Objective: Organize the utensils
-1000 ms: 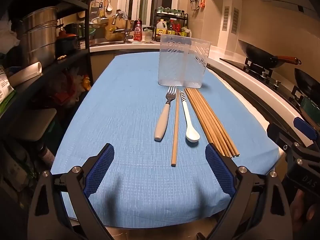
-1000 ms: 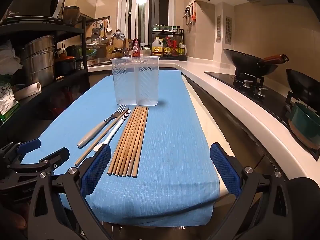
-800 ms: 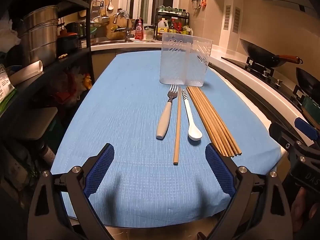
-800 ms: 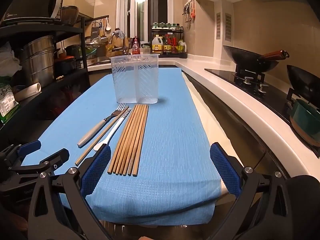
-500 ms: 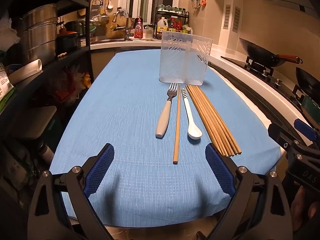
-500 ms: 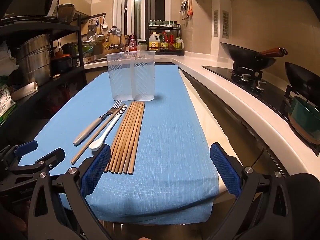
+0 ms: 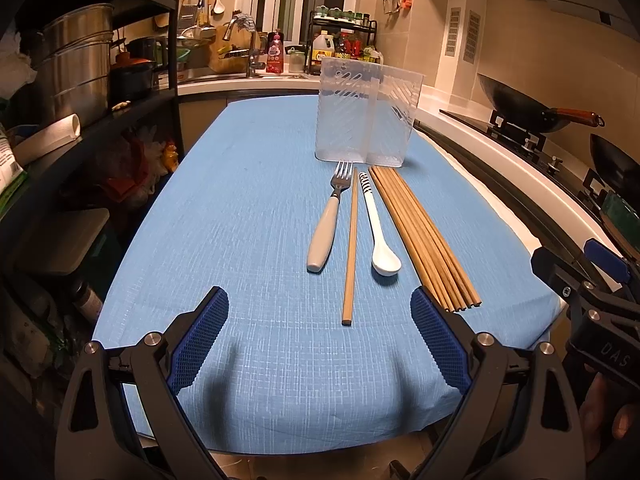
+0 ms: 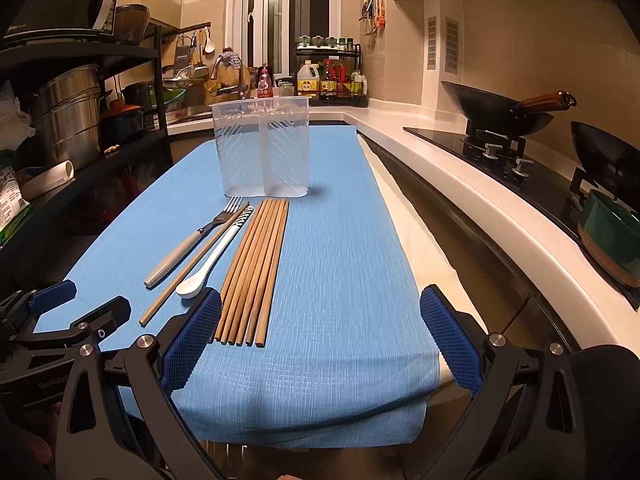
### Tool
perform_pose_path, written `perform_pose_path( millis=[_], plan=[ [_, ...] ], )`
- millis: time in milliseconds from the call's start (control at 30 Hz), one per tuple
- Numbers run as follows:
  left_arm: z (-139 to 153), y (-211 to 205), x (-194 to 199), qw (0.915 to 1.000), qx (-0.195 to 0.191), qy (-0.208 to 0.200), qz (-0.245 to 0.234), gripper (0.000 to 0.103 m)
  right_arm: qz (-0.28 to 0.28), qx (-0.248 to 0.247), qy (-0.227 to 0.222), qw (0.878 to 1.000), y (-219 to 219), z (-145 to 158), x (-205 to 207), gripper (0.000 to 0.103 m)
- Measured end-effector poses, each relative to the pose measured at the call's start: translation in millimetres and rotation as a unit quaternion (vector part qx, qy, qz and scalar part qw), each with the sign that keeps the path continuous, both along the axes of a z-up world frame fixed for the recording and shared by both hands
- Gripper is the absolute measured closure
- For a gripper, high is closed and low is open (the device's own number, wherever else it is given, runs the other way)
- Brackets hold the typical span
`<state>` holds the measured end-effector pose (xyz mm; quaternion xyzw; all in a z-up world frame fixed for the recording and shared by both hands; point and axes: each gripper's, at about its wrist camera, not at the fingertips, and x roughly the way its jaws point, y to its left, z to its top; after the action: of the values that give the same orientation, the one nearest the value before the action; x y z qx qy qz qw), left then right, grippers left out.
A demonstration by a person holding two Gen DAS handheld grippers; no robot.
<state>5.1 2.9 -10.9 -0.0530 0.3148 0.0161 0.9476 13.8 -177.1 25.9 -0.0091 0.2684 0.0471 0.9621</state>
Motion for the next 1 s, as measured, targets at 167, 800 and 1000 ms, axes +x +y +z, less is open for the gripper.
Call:
perform_pose_path(
  millis=[167, 800, 1000],
  plan=[
    [-0.5, -0.2, -1.0, 1.0000, -0.001, 0.000, 0.000, 0.013, 0.002, -0.001, -0.003, 1.000, 0.6, 0.3, 0.2, 0.005],
    [1.0, -2.4, 0.4, 1.0000, -0.004, -0.002, -0.003, 0.013, 0.001, -0.002, -0.006, 1.000, 1.0, 2.4, -1.5, 0.005],
    [1.7, -1.8, -0.5, 1.0000, -0.005, -0.002, -0.003, 0.013, 0.002, -0.002, -0.007, 1.000, 1.5, 3.4, -3.0, 0.005]
  ],
)
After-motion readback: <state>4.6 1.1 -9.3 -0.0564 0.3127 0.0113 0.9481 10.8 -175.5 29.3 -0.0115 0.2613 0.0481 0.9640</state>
